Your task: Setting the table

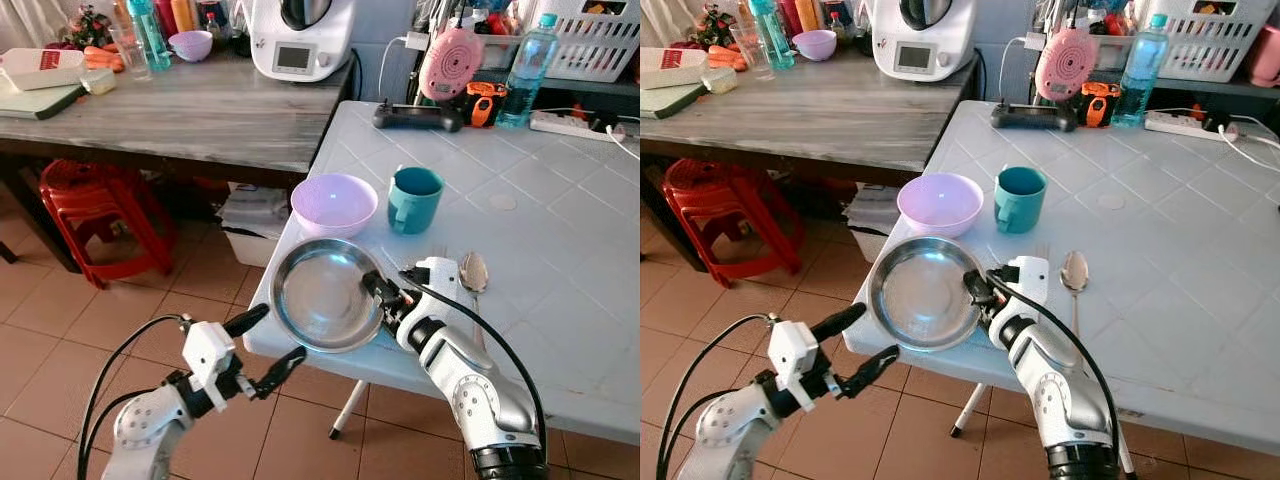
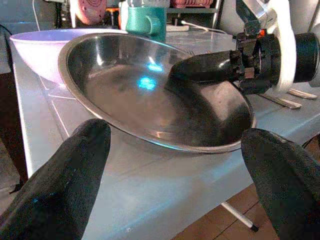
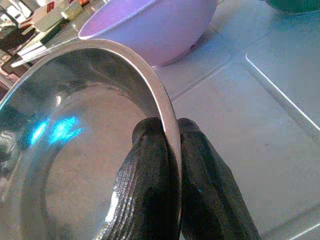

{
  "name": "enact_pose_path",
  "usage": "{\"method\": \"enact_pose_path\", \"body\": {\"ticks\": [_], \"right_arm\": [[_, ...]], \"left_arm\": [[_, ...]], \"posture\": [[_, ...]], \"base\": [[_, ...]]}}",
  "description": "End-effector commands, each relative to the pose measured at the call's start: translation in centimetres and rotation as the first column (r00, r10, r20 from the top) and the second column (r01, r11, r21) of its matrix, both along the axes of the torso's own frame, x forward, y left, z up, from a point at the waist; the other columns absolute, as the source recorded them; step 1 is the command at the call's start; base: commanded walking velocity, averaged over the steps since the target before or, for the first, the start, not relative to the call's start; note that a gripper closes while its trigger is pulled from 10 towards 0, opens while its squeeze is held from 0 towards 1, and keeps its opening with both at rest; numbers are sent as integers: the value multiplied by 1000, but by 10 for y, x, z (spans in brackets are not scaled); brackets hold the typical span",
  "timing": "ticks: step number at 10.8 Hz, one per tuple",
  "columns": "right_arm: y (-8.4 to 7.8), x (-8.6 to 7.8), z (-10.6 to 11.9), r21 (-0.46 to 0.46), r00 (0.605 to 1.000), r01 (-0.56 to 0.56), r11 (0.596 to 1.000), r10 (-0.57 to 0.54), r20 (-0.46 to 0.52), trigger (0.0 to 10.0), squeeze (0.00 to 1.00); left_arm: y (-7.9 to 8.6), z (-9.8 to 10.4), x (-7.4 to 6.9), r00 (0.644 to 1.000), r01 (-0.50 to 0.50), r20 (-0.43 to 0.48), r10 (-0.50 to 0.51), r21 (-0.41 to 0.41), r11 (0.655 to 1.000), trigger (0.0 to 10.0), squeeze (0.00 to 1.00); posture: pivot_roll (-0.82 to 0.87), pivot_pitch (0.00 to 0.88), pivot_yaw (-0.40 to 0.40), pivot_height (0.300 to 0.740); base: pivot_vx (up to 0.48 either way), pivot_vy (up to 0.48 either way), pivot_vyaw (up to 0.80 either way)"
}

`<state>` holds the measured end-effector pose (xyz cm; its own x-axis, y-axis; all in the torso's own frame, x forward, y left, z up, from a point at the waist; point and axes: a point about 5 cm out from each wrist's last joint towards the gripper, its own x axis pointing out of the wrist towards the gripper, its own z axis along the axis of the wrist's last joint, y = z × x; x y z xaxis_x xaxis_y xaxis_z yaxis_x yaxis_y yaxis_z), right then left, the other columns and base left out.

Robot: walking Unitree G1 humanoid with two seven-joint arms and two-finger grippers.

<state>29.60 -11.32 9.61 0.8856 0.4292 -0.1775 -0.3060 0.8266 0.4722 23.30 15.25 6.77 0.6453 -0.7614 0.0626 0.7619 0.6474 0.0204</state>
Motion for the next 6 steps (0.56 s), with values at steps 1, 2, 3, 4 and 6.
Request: {"method": "enact_pose_path", "body": {"ticks": [1, 2, 3, 4, 6], "right_arm": [[-7, -6, -20, -56, 995, 38, 998, -43, -91, 0, 0], [-6, -7, -21, -57, 994, 41, 998, -47, -95, 0, 0], [-5, -9, -21, -53, 994, 53, 997, -58, -94, 0, 0], [-4, -11, -20, -63, 995, 61, 996, -66, -80, 0, 0], [-1, -15, -20, -166, 998, 64, 984, -67, -13, 0, 0]], "left_arm": [[1, 3, 0, 1000, 5, 8, -5, 10, 1000, 10000, 0], [3, 4, 0, 1000, -3, 15, 2, 13, 1000, 10000, 0], [7, 6, 1, 999, -40, 34, 39, 29, 999, 10000, 0], [15, 7, 8, 992, -121, 37, 120, 31, 992, 10000, 0], [32, 12, 34, 946, -324, 15, 324, 8, 946, 10000, 0]], "posture": [[42, 53, 52, 740], [42, 52, 53, 740], [44, 51, 53, 740], [44, 48, 55, 740], [44, 39, 54, 740]], "base": [[0, 0, 0], [0, 0, 0], [0, 0, 0], [0, 0, 0], [0, 0, 0]]}}
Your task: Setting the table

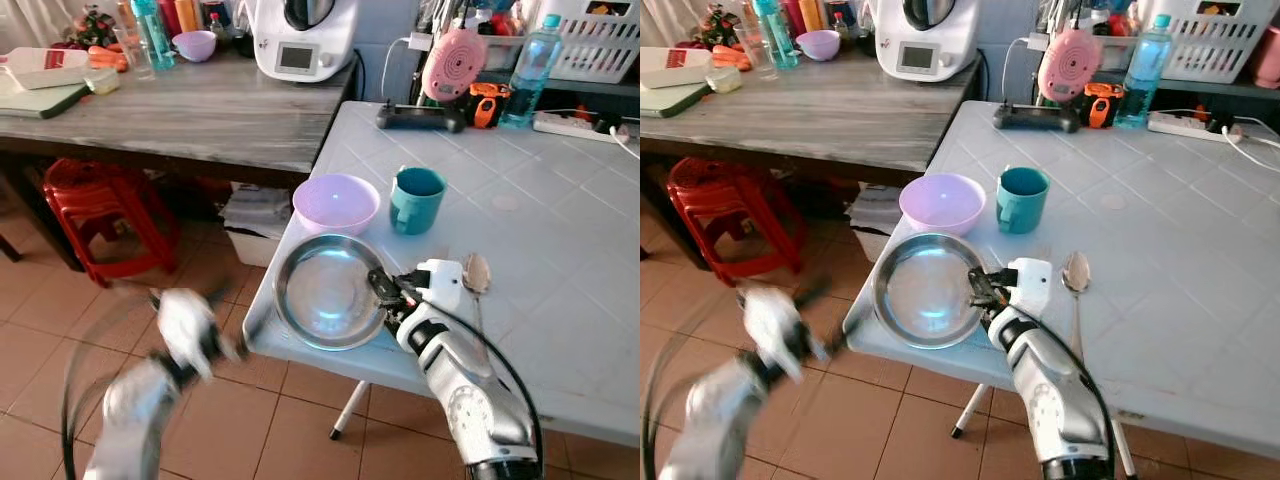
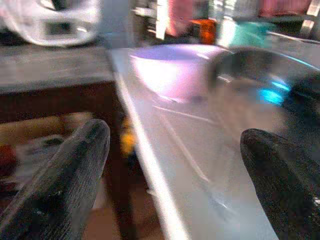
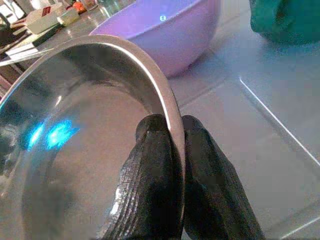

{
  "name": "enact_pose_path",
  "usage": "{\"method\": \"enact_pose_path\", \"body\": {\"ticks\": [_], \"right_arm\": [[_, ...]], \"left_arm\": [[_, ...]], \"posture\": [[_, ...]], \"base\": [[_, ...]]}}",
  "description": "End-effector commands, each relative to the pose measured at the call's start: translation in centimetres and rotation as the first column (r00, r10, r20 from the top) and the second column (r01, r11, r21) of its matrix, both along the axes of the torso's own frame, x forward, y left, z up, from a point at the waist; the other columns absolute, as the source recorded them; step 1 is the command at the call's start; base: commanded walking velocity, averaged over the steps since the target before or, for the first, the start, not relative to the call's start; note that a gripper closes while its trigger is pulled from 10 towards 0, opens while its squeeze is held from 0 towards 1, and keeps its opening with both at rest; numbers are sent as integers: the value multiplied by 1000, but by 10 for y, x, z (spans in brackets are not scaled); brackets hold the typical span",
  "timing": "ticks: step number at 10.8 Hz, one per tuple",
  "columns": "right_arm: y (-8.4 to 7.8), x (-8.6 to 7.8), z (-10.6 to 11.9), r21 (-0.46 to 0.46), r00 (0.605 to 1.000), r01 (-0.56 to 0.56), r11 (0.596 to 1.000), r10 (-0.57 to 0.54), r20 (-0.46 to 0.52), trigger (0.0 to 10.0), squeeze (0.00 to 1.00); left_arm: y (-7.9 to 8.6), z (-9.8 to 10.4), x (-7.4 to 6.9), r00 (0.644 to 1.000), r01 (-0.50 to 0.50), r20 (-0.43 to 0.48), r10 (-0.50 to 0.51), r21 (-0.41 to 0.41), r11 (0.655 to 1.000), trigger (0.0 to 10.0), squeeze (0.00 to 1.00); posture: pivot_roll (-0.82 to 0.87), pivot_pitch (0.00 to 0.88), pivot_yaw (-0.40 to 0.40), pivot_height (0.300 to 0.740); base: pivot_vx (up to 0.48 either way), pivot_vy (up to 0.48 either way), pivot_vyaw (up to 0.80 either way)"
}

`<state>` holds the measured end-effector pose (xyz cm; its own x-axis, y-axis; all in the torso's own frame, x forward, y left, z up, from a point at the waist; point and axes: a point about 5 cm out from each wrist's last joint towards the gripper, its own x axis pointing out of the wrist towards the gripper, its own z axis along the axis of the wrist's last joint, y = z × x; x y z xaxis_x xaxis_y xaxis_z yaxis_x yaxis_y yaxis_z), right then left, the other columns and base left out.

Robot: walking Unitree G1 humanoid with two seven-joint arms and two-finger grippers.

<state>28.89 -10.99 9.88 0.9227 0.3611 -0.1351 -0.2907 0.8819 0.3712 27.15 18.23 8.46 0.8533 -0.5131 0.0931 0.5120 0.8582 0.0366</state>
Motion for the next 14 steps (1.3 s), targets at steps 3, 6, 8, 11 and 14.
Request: {"method": "enact_pose_path", "body": {"ticks": [3, 6, 8, 11, 14], "right_arm": [[2, -8, -13, -205, 1000, -5, 979, 8, 16, 10000, 0], [-1, -16, 12, -268, 976, 49, 962, 10, 217, 10000, 0], [-2, -20, 19, -282, 967, 78, 956, -3, 256, 10000, 0], [0, -24, 22, -268, 963, 86, 960, -11, 269, 10000, 0], [-4, -28, 25, -263, 957, 102, 959, -22, 291, 10000, 0]], "left_arm": [[14, 0, 27, 966, -228, -150, 209, -121, 966, 10000, 0], [12, 7, 37, 947, -297, -182, 263, -189, 936, 10000, 0], [6, 7, 32, 953, -274, -188, 236, -208, 939, 10000, 0], [0, 6, 31, 958, -254, -189, 216, -208, 945, 10000, 0], [-9, 10, 30, 967, -227, -163, 195, -213, 950, 10000, 0]], "posture": [[53, 5, 57, 740], [48, 0, 53, 740], [46, 0, 60, 740], [41, 3, 61, 740], [40, 6, 50, 740]], "base": [[0, 0, 0], [0, 0, 0], [0, 0, -400], [0, 355, -800], [0, 402, 0]]}}
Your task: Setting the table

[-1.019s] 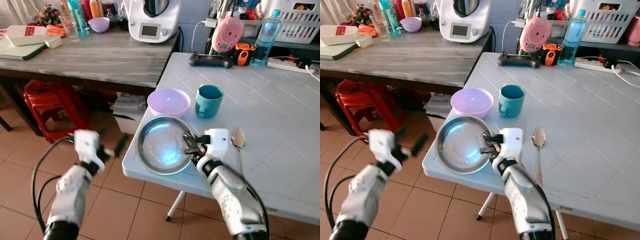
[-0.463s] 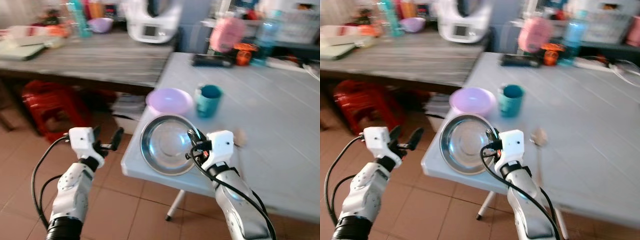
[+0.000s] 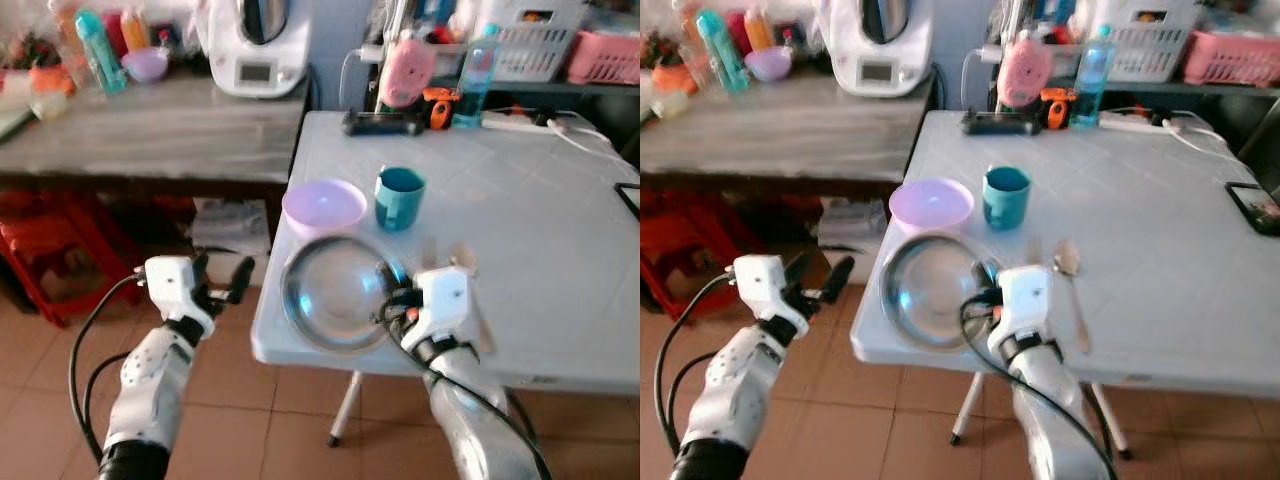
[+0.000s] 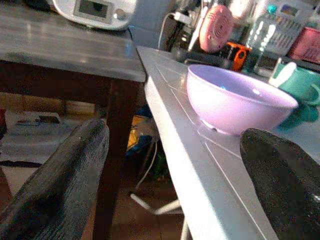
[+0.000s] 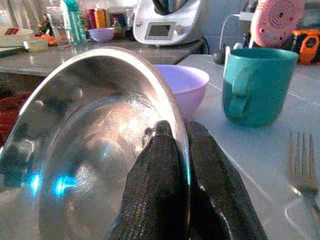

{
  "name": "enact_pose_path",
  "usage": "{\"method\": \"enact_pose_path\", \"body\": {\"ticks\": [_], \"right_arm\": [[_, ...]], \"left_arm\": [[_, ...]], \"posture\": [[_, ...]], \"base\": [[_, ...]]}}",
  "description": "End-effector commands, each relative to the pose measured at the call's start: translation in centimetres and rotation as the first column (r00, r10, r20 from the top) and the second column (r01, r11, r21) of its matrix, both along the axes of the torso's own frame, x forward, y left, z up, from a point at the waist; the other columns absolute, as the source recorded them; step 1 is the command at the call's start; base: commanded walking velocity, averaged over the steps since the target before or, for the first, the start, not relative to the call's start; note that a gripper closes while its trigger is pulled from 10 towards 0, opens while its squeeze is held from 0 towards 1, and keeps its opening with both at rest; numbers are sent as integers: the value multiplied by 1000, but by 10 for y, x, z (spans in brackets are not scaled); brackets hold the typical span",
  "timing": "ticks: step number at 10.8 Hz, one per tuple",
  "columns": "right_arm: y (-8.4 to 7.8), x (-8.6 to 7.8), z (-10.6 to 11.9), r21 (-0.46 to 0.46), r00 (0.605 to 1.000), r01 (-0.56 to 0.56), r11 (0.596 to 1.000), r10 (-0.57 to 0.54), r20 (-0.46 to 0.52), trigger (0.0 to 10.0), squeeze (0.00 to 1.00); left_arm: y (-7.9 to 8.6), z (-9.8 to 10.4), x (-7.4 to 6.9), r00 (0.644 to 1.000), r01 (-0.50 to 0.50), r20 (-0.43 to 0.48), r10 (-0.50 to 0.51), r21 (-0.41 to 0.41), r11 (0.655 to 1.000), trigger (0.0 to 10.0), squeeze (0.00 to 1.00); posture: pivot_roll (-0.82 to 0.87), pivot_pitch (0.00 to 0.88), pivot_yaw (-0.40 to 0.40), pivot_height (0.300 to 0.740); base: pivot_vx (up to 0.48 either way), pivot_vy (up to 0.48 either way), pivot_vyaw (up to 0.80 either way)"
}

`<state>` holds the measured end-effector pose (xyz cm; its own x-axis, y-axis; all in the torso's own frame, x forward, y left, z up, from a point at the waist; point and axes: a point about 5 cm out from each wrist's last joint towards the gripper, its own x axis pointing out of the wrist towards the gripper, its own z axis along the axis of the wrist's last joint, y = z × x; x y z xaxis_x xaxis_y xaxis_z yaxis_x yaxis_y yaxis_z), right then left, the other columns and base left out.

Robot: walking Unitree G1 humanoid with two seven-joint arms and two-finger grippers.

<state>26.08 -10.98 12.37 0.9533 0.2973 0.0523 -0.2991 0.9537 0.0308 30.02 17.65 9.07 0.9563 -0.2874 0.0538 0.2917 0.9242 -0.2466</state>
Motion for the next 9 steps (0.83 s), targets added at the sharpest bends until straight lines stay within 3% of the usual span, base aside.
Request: {"method": "enact_pose_path", "body": {"ticks": [1, 6, 9], "right_arm": [[-9, -2, 2, -6, 999, 31, 999, -31, 8, 10000, 0], [-8, -3, 1, 8, 998, 62, 998, -62, 10, 10000, 0], [-15, -3, 1, 8, 995, 95, 995, -95, 8, 10000, 0]], "left_arm": [[-4, 1, 0, 1000, 10, 6, -10, 17, 1000, 10000, 0], [-9, 1, 1, 1000, 23, 3, -23, 30, 999, 10000, 0], [-11, 2, 4, 1000, 29, 11, -29, 41, 999, 10000, 0]], "posture": [[40, 7, 50, 740], [32, 7, 64, 740], [28, 4, 63, 740]], "base": [[0, 420, 0], [0, 418, 0], [0, 419, 0]]}}
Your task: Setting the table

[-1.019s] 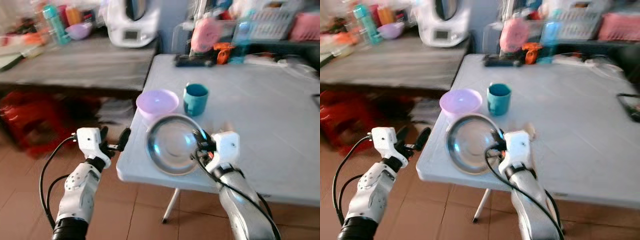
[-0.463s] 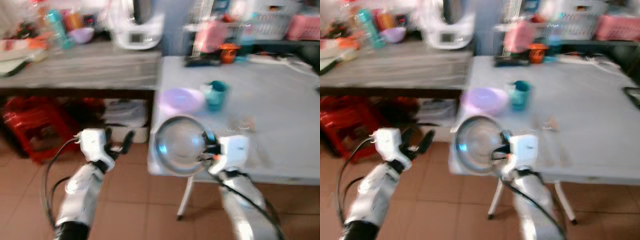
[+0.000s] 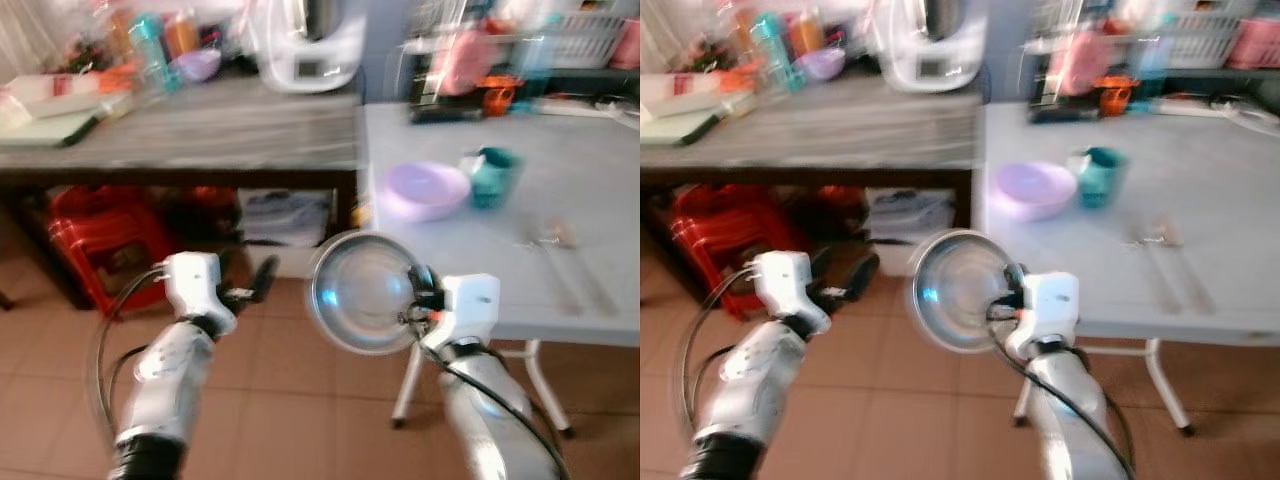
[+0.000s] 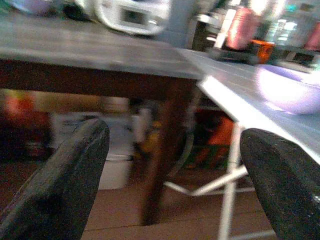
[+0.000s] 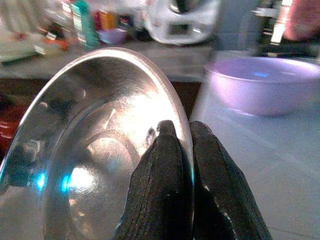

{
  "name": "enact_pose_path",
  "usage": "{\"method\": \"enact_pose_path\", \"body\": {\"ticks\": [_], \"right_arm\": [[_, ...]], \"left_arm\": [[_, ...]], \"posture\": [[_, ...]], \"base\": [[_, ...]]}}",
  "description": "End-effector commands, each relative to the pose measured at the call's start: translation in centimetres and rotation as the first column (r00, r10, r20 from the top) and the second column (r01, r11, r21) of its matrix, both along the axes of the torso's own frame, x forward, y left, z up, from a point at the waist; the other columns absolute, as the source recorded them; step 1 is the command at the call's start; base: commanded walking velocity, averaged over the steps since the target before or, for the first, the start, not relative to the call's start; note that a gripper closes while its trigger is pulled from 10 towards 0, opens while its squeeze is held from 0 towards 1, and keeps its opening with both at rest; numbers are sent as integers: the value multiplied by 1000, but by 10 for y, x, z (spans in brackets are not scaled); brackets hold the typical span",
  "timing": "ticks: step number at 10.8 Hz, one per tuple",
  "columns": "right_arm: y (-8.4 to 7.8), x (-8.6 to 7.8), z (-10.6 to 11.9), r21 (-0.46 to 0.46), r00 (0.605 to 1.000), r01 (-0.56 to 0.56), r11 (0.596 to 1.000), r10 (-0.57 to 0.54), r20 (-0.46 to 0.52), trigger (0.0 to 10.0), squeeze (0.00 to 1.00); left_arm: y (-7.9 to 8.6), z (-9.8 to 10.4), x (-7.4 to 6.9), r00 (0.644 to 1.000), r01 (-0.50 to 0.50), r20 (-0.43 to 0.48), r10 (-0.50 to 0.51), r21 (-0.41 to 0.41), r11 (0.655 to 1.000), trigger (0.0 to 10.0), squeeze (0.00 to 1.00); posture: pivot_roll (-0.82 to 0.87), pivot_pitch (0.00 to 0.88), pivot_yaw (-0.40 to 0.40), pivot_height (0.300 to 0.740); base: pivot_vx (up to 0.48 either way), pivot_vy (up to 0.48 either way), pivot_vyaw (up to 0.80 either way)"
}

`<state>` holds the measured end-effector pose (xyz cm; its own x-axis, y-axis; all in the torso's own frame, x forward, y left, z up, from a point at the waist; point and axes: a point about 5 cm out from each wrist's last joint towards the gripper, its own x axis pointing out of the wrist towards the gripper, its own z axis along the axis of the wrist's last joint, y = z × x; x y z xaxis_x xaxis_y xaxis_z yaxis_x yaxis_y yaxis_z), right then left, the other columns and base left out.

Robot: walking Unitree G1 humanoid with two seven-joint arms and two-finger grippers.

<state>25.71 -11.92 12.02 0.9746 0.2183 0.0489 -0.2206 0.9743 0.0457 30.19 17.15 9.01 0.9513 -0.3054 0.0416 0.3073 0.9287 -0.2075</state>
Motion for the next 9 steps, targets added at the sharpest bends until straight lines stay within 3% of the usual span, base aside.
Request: {"method": "enact_pose_path", "body": {"ticks": [1, 4, 7, 9], "right_arm": [[-6, 0, 3, -10, 1000, 12, 1000, -12, 13, 10000, 0], [-8, -2, 7, -16, 999, 17, 1000, -16, 30, 10000, 0], [-23, -7, 2, -19, 998, 65, 998, -65, 9, 10000, 0], [-24, -9, 1, -18, 997, 74, 997, -74, 3, 10000, 0]], "left_arm": [[-7, 1, 2, 1000, 12, 8, -12, 1, 1000, 10000, 0], [-21, -4, -4, 998, 57, 4, -57, -6, 998, 10000, 0], [-17, -7, -13, 998, 60, 15, -61, 44, 997, 10000, 0], [-20, -14, -21, 997, 74, -7, -74, 44, 996, 10000, 0]], "posture": [[29, 5, 63, 740], [22, 5, 61, 740], [23, 10, 67, 740], [24, 12, 70, 740]], "base": [[0, 420, 0], [0, 467, 0], [0, 480, 0], [0, 480, 0]]}}
